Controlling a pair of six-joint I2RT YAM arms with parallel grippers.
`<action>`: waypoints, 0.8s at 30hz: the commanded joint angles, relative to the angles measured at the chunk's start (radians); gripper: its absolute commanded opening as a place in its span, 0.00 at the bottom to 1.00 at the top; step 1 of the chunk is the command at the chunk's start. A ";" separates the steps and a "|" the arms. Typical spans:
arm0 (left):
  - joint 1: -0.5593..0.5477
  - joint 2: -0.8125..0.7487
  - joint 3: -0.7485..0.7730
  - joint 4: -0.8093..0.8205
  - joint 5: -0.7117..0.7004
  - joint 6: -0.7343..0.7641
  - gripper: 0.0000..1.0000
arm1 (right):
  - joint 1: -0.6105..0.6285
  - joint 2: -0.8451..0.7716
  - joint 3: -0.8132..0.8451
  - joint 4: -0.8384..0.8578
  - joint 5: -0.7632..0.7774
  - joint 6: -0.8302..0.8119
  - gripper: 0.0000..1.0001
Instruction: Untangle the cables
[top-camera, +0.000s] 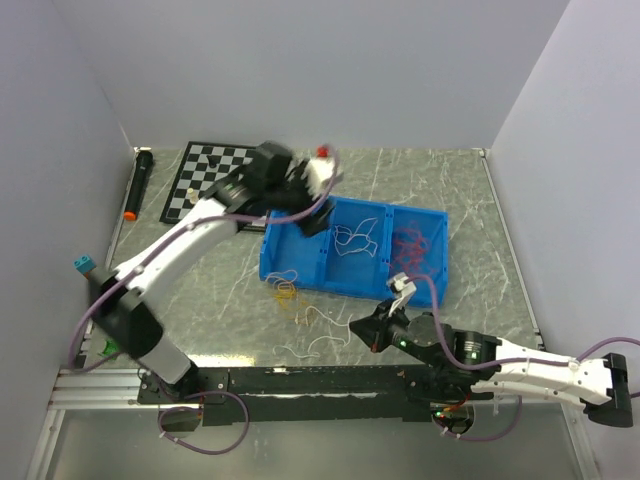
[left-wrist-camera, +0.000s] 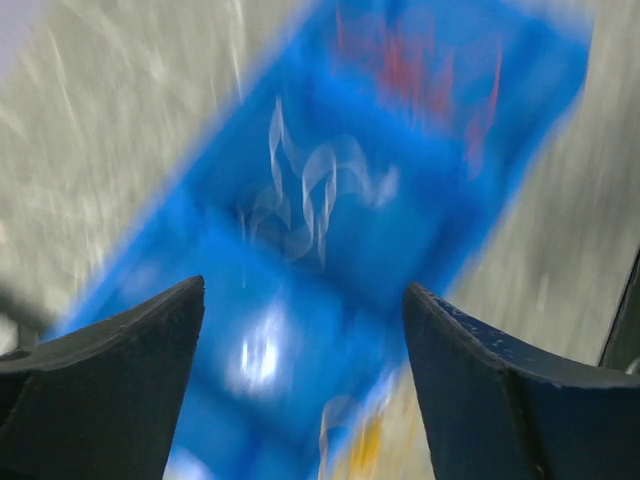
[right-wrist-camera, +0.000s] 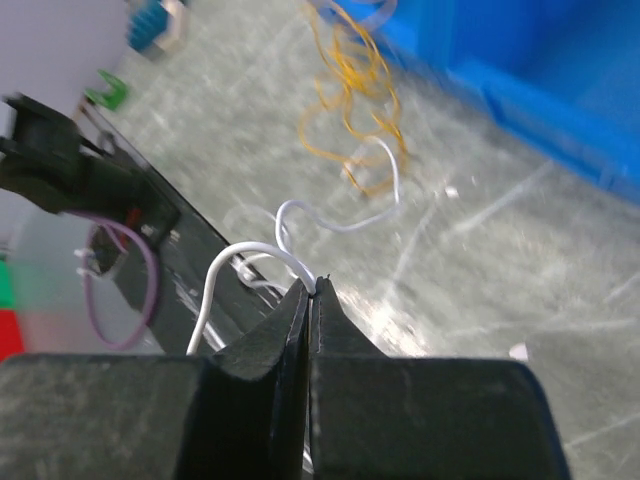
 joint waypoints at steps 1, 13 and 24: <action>0.038 -0.221 -0.276 -0.185 0.141 0.375 0.75 | 0.007 -0.045 0.092 -0.057 0.043 -0.062 0.00; 0.006 -0.289 -0.629 -0.163 0.095 0.637 0.78 | 0.006 -0.127 0.133 -0.162 0.013 -0.051 0.00; -0.177 -0.180 -0.645 -0.081 0.138 0.588 0.87 | 0.007 -0.108 0.086 -0.147 0.008 -0.011 0.00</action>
